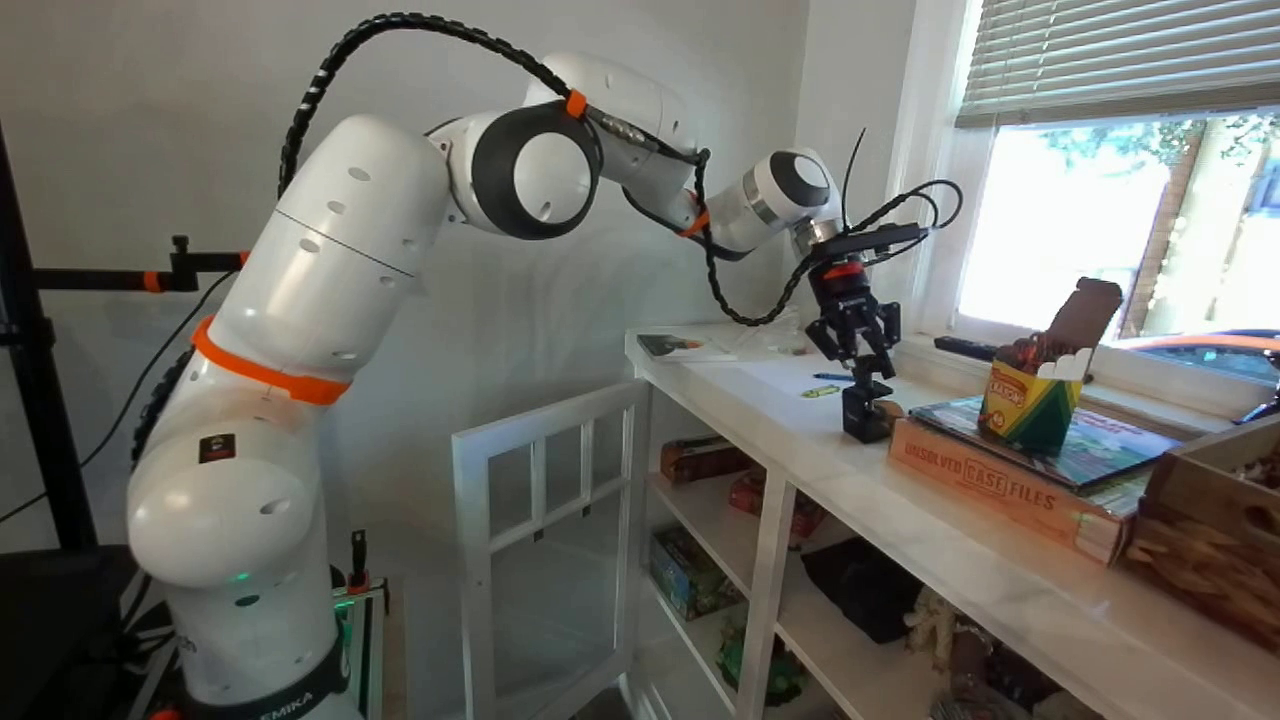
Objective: Turn the black object to the right continuously
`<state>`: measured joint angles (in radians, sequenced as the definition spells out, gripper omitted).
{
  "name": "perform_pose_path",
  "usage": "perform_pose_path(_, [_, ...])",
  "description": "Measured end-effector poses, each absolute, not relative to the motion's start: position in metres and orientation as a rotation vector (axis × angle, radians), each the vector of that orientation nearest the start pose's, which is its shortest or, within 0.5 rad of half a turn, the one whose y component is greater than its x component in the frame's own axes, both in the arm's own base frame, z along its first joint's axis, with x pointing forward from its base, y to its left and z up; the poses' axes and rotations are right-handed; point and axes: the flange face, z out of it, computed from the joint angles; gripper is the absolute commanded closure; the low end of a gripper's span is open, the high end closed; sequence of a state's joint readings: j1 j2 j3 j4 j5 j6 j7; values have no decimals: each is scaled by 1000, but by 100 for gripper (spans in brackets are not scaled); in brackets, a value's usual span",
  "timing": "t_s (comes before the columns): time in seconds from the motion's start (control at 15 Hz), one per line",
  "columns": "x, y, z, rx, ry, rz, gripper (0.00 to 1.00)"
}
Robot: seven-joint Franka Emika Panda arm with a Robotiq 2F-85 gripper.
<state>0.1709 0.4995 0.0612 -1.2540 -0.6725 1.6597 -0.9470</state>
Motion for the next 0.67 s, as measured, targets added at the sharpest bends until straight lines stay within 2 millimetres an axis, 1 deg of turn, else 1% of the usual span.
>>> perform_pose_path(0.6, [699,87,488,2193,1327,-419,87])
perform_pose_path(0.67, [700,86,488,2209,1312,-417,83])
